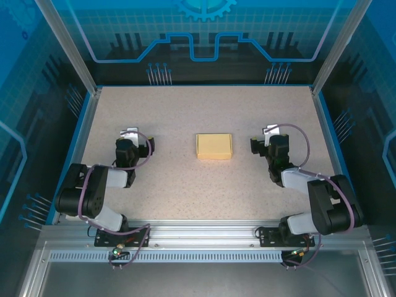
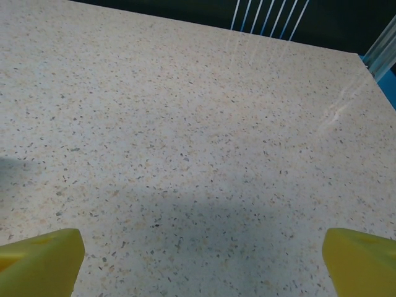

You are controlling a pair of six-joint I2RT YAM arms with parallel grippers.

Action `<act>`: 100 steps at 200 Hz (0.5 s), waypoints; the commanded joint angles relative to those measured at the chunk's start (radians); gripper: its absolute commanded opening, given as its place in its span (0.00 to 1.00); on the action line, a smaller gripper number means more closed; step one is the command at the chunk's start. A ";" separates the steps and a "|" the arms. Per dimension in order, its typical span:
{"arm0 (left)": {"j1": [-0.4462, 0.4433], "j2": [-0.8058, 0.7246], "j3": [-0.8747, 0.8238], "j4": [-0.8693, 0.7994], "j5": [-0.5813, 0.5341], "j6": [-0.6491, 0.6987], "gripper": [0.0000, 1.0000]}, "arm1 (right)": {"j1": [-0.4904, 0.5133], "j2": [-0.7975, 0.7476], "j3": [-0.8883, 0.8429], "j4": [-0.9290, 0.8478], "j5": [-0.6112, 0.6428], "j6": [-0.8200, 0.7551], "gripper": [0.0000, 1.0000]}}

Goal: Fold the paper box

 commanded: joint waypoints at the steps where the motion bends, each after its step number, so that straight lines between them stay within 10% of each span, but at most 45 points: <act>1: 0.009 0.006 -0.001 0.054 0.040 -0.024 0.99 | -0.020 0.037 -0.023 0.134 -0.054 -0.021 1.00; 100: 0.009 0.005 -0.002 0.052 0.039 -0.022 0.99 | -0.102 0.092 -0.022 0.160 -0.189 0.024 1.00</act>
